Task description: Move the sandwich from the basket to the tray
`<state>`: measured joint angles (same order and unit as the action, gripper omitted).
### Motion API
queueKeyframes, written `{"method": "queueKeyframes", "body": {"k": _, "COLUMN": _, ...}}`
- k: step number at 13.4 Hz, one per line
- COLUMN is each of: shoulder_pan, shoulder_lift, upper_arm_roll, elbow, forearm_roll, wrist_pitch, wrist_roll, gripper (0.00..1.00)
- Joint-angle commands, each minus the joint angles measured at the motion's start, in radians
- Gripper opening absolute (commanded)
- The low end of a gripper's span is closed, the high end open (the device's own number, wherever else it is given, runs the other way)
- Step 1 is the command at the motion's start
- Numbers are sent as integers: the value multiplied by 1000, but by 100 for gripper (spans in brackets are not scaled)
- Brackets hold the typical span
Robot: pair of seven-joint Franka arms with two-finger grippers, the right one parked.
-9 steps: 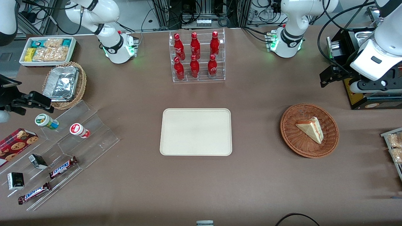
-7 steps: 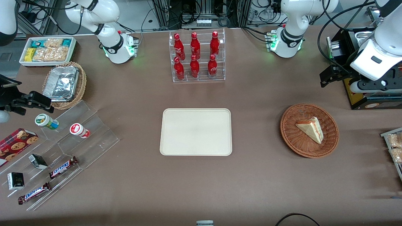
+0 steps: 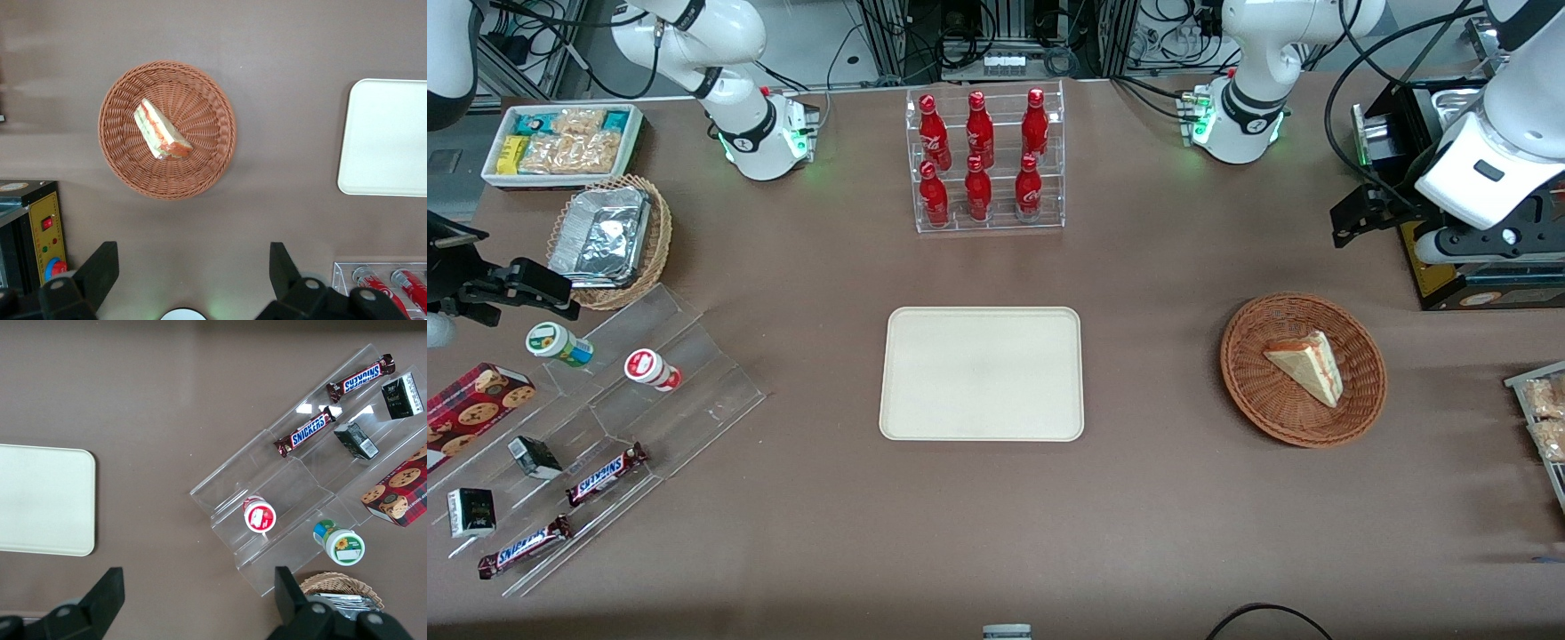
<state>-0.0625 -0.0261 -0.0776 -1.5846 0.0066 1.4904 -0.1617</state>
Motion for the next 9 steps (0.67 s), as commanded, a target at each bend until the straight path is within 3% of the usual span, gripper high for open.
{"method": "queueKeyframes", "body": {"k": 1, "shoulder_pan": 41, "shoulder_lift": 11, "upper_arm_roll": 4, "elbow": -23, "forearm_roll": 10, "wrist_pitch": 17, "wrist_roll": -2, "gripper": 100}}
{"method": "queueKeyframes", "body": {"k": 6, "shoulder_pan": 156, "shoulder_lift": 18, "upper_arm_roll": 4, "elbow": -124, "forearm_roll": 4, "wrist_pitch": 71, "wrist_roll": -41, "gripper": 100}}
{"method": "queueKeyframes", "body": {"k": 9, "shoulder_pan": 164, "shoulder_lift": 0, "upper_arm_roll": 4, "elbow": -292, "forearm_roll": 10, "wrist_pitch": 218, "wrist_roll": -97, "gripper": 100}}
